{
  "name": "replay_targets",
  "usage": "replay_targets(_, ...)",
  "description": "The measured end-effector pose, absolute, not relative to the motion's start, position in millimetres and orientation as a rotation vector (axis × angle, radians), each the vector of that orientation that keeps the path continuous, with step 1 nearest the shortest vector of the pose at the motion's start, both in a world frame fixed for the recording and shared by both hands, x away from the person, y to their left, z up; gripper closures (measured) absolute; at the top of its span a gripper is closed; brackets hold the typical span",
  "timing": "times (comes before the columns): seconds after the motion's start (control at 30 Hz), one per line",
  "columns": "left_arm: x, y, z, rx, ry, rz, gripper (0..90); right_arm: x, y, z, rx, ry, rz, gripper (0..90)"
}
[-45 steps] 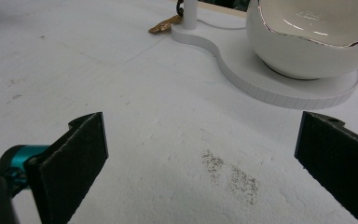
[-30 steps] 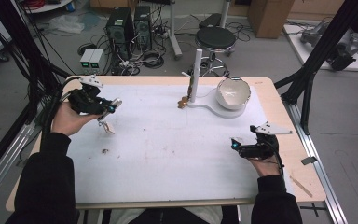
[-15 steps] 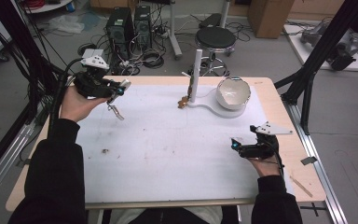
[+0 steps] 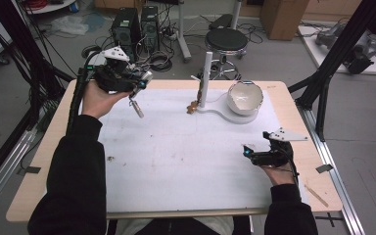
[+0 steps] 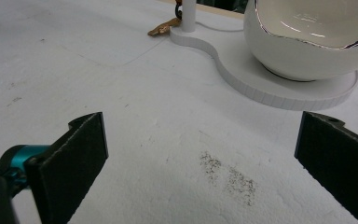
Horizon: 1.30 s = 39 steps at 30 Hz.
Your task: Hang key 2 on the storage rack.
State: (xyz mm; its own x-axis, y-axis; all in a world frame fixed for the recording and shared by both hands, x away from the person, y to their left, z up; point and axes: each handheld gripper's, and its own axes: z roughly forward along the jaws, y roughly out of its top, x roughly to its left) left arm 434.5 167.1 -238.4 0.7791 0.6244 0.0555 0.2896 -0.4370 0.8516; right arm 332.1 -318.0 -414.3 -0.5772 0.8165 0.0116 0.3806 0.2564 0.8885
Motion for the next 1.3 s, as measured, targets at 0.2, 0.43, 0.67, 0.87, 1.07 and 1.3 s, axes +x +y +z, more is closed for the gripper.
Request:
replay_targets(0.2, 439.4, 150.1, -228.8, 2.042, 0.649, 0.459, 74.4, 331.9, -318.9, -414.2, 1.085, 2.076, 1.276, 1.4)
replay_targets(0.43, 443.9, 130.0, -217.6, 2.056, 0.627, 0.472, 74.4, 332.9, -320.3, -414.7, 1.09, 2.073, 1.279, 1.4)
replay_targets(0.67, 450.0, 104.1, -206.7, 2.044, 0.574, 0.464, 74.4, 332.9, -320.7, -414.7, 1.089, 2.074, 1.281, 1.4)
replay_targets(0.87, 453.1, 83.8, -200.9, 2.066, 0.529, 0.463, 74.4, 331.3, -322.4, -414.6, 1.093, 2.07, 1.278, 1.4)
replay_targets(1.07, 458.5, 69.3, -192.0, 2.057, 0.515, 0.446, 74.4, 329.0, -323.9, -414.1, 1.098, 2.064, 1.276, 1.5)
replay_targets(1.3, 466.8, 53.8, -188.4, 2.051, 0.503, 0.418, 74.4, 329.0, -326.1, -414.4, 1.097, 2.06, 1.277, 1.4)
